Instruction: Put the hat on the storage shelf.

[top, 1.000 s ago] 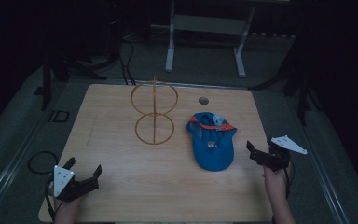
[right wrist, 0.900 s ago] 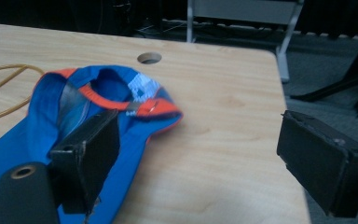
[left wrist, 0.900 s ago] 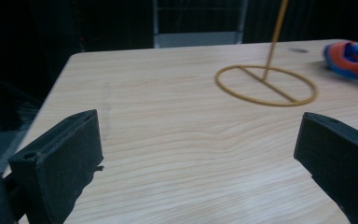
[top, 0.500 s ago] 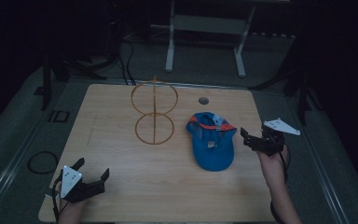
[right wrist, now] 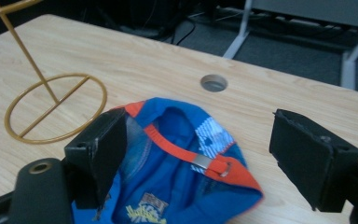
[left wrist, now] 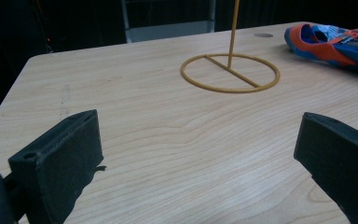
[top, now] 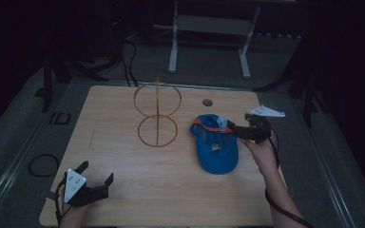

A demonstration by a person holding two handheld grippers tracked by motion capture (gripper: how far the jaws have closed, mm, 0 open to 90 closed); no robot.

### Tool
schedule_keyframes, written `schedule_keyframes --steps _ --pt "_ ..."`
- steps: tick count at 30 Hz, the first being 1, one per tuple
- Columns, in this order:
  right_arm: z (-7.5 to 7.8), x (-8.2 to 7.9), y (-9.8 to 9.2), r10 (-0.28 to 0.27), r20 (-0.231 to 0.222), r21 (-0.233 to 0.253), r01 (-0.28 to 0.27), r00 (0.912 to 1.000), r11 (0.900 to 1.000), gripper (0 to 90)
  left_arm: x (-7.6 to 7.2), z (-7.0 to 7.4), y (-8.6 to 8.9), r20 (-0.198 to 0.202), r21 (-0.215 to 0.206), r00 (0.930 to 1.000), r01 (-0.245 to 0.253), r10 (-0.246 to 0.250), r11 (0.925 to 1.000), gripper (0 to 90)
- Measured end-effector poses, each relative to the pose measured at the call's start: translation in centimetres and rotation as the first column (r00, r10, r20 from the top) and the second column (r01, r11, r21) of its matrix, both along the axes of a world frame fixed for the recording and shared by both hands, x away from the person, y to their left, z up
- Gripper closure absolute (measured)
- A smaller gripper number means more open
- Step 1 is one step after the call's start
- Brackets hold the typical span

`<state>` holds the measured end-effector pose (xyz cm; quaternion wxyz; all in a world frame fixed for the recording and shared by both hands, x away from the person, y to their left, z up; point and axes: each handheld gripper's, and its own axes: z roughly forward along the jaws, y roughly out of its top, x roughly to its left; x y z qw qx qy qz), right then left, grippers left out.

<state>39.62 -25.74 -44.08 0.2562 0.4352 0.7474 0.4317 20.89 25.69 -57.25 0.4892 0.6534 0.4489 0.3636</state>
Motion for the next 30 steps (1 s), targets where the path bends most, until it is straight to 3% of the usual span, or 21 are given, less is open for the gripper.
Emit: schedule_keyframes --steps 10,16,20,23,30 --pt "-1.6 3.3 1.8 0.035 -0.013 -0.028 -0.035 0.9993 0.999 21.7 0.0 0.0 0.1 -0.001 -0.013 1.0000 0.003 -0.003 0.9999 1.3" --pt "-2.8 5.0 2.3 0.041 -0.041 -0.042 -0.042 0.9983 0.998 21.7 0.1 0.0 0.1 0.000 -0.015 1.0000 0.006 -0.006 0.9999 1.3" --pt "-4.4 6.6 2.5 0.050 -0.079 -0.045 -0.053 0.9956 0.998 21.7 0.0 0.1 0.1 0.011 -0.031 0.9998 0.019 -0.019 0.9993 1.3" --pt "-4.7 6.9 2.6 0.043 -0.083 -0.053 -0.048 0.9956 0.997 21.7 0.0 0.1 0.0 0.006 -0.025 0.9997 0.022 -0.022 0.9994 1.3" --pt "-6.6 9.4 2.6 0.007 -0.143 -0.049 -0.014 0.9897 0.999 22.2 -0.1 0.3 -0.3 0.013 -0.034 0.9993 0.036 -0.035 0.9988 1.3"
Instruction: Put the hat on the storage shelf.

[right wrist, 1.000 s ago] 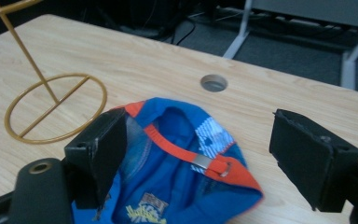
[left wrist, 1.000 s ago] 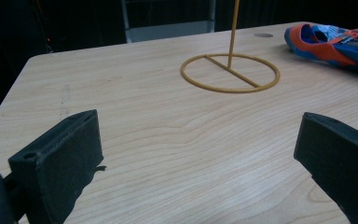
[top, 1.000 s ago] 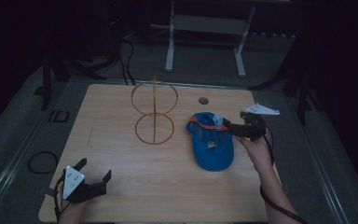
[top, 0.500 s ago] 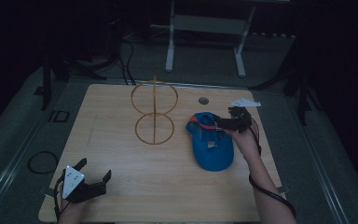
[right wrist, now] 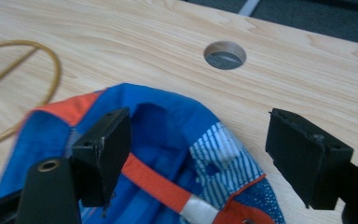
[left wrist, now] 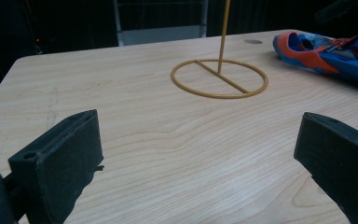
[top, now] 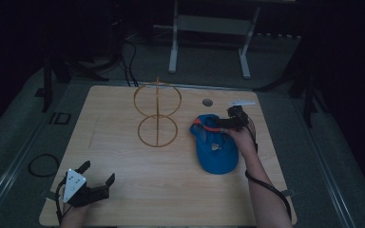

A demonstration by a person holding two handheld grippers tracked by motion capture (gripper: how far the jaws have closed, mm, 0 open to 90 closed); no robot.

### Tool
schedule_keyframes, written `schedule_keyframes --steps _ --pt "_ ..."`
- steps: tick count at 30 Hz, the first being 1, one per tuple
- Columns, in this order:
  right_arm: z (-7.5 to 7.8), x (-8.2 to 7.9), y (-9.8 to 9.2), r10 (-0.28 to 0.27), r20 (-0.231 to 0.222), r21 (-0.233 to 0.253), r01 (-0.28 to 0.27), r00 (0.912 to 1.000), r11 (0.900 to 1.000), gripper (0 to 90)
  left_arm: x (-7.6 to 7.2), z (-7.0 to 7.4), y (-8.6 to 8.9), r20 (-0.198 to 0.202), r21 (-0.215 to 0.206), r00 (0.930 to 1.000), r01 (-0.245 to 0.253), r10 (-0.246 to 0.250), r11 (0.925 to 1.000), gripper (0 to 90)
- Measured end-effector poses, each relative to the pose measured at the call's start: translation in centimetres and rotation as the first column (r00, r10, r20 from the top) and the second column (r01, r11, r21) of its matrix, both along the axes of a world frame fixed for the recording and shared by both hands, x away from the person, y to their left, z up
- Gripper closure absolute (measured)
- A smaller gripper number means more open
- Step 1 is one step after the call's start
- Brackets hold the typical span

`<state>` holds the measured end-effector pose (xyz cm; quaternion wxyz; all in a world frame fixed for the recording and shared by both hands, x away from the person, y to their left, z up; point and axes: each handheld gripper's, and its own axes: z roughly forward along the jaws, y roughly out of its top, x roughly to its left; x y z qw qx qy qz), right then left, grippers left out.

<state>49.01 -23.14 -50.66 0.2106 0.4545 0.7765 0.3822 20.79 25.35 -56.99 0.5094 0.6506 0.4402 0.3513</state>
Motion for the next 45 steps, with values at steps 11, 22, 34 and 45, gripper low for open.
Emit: schedule_keyframes --steps 11,22,34,45 --pt "-2.7 1.8 0.5 -0.025 -0.075 -0.086 0.019 0.9969 0.996 23.9 -0.3 0.2 -0.6 0.008 -0.012 0.9996 0.026 -0.026 0.9996 1.3" --pt "-4.8 2.3 0.3 -0.050 -0.129 -0.146 0.031 0.9903 0.989 27.4 -0.3 0.2 -0.7 0.012 -0.040 0.9989 0.046 -0.045 0.9982 1.3" --pt "-4.6 1.8 0.2 0.012 -0.125 -0.121 -0.027 0.9920 0.992 63.7 -0.2 0.1 -0.8 -0.008 -0.042 0.9984 0.056 -0.057 0.9975 1.3" --pt "-3.5 0.7 0.4 0.046 -0.090 -0.109 -0.056 0.9949 0.992 83.4 0.0 0.0 -1.1 -0.054 -0.033 0.9945 0.089 -0.090 0.9955 1.3"
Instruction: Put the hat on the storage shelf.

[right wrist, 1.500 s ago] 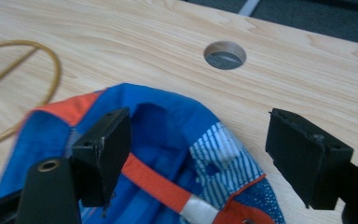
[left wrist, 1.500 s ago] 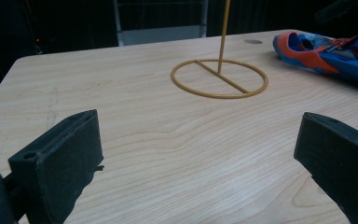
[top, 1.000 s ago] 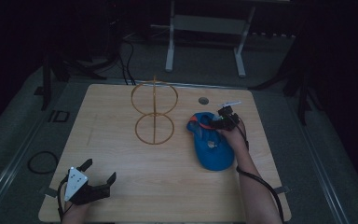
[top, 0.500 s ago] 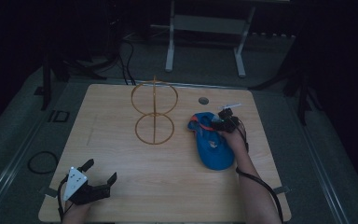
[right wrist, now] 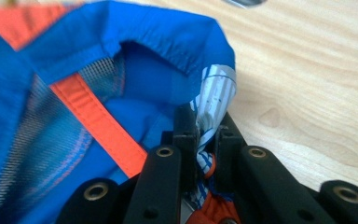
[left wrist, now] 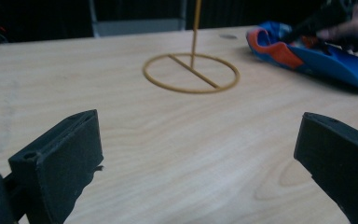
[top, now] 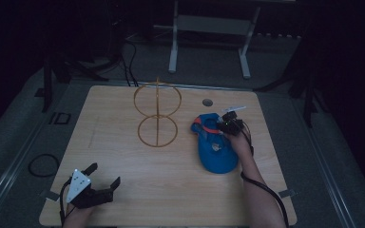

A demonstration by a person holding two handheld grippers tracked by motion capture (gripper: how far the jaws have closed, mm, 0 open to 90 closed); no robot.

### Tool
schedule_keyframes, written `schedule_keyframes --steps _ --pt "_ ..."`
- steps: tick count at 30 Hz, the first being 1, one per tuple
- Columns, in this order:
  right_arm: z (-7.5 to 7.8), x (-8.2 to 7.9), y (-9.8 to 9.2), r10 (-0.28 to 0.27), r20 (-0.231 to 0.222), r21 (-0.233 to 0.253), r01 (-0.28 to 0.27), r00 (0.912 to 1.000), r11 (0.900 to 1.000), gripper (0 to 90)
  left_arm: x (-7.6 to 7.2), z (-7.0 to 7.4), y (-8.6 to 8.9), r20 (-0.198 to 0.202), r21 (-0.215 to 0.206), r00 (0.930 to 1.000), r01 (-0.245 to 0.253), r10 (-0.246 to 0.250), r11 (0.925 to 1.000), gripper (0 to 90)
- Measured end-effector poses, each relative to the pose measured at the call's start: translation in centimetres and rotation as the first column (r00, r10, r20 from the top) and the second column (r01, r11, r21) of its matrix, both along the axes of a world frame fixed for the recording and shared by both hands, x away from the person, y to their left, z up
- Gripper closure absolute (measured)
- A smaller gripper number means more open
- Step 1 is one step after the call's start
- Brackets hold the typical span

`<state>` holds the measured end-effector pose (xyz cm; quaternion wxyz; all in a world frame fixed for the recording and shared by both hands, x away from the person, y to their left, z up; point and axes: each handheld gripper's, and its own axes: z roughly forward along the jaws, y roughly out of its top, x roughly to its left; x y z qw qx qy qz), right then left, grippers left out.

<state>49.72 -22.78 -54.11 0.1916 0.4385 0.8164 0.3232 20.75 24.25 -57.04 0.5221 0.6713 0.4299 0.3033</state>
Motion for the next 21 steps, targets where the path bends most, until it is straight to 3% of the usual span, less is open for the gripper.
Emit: schedule_keyframes --steps 8,15,21 --pt "3.1 -1.7 0.2 0.035 0.066 0.011 -0.036 0.9972 0.999 83.7 0.0 0.0 -0.6 -0.023 0.049 0.9993 0.032 -0.031 0.9983 1.3" --pt "5.4 -3.3 0.6 0.061 0.129 0.031 -0.066 0.9898 0.997 83.9 0.0 -0.2 -1.2 -0.038 0.058 0.9952 0.092 -0.090 0.9941 1.4" --pt "7.8 -4.9 0.9 0.103 0.185 0.037 -0.112 0.9774 0.993 84.3 0.1 0.1 -1.1 -0.064 0.018 0.9945 0.085 -0.084 0.9962 1.3"
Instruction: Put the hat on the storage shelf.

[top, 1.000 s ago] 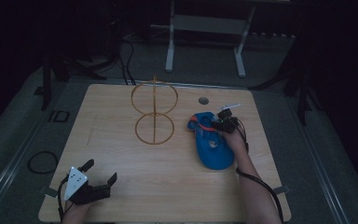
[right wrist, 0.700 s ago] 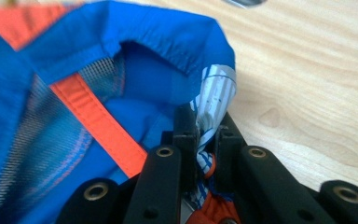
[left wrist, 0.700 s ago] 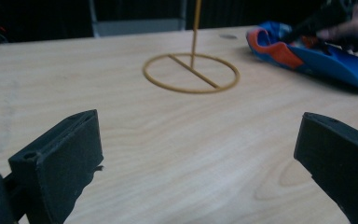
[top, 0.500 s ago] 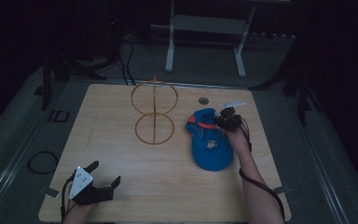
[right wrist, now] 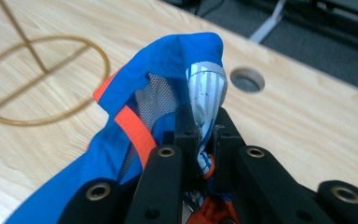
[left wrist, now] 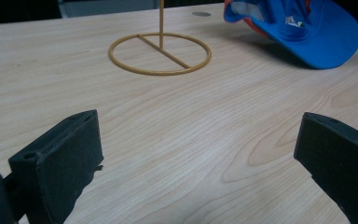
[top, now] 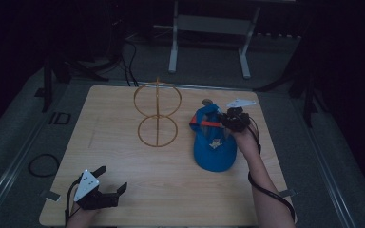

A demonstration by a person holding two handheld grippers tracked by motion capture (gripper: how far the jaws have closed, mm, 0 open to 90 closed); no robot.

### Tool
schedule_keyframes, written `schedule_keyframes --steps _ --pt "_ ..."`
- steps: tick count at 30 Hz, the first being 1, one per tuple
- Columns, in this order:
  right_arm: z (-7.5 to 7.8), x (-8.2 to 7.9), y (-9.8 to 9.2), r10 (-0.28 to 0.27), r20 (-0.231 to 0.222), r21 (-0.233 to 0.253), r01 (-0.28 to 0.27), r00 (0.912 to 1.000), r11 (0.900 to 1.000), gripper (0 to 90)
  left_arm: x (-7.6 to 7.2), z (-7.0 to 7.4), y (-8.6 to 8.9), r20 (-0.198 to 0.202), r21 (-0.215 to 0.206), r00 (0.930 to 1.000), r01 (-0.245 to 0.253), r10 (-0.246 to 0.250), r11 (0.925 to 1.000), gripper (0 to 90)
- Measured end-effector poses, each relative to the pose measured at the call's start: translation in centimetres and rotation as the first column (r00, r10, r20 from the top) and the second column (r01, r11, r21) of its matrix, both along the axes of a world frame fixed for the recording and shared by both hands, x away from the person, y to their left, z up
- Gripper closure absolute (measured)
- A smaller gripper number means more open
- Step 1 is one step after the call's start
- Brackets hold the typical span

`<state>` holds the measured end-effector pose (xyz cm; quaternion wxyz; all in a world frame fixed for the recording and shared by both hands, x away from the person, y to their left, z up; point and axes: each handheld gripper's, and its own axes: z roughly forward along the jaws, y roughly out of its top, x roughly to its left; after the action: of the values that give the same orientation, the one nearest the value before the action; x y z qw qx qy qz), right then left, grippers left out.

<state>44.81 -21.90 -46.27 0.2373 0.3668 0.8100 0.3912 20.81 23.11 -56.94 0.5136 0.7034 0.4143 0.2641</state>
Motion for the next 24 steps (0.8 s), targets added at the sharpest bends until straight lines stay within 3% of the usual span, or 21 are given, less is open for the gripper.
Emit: schedule_keyframes --steps 3,10,13,17,24 --pt "1.7 -1.0 0.1 0.020 0.035 0.016 -0.020 0.9992 1.000 84.4 0.0 0.5 0.1 -0.014 -0.008 0.9996 -0.026 0.026 0.9996 1.3" --pt "5.0 -3.7 -0.1 0.070 0.113 0.042 -0.075 0.9912 0.996 84.7 0.7 1.7 0.0 -0.080 -0.029 0.9964 0.025 -0.027 0.9993 1.3" --pt "6.2 -4.8 -0.1 0.086 0.134 0.055 -0.094 0.9872 0.994 85.0 1.0 2.6 -0.3 -0.087 -0.045 0.9956 0.031 -0.035 0.9985 1.4" --pt "7.9 -6.3 0.0 0.107 0.187 0.055 -0.119 0.9766 0.991 85.1 1.3 4.4 -0.8 -0.071 -0.034 0.9965 0.043 -0.045 0.9985 4.6" --pt "9.3 -7.6 0.5 0.138 0.220 0.040 -0.150 0.9657 0.988 85.2 2.6 8.2 -1.7 -0.021 -0.033 0.9967 0.078 -0.078 0.9964 5.3"
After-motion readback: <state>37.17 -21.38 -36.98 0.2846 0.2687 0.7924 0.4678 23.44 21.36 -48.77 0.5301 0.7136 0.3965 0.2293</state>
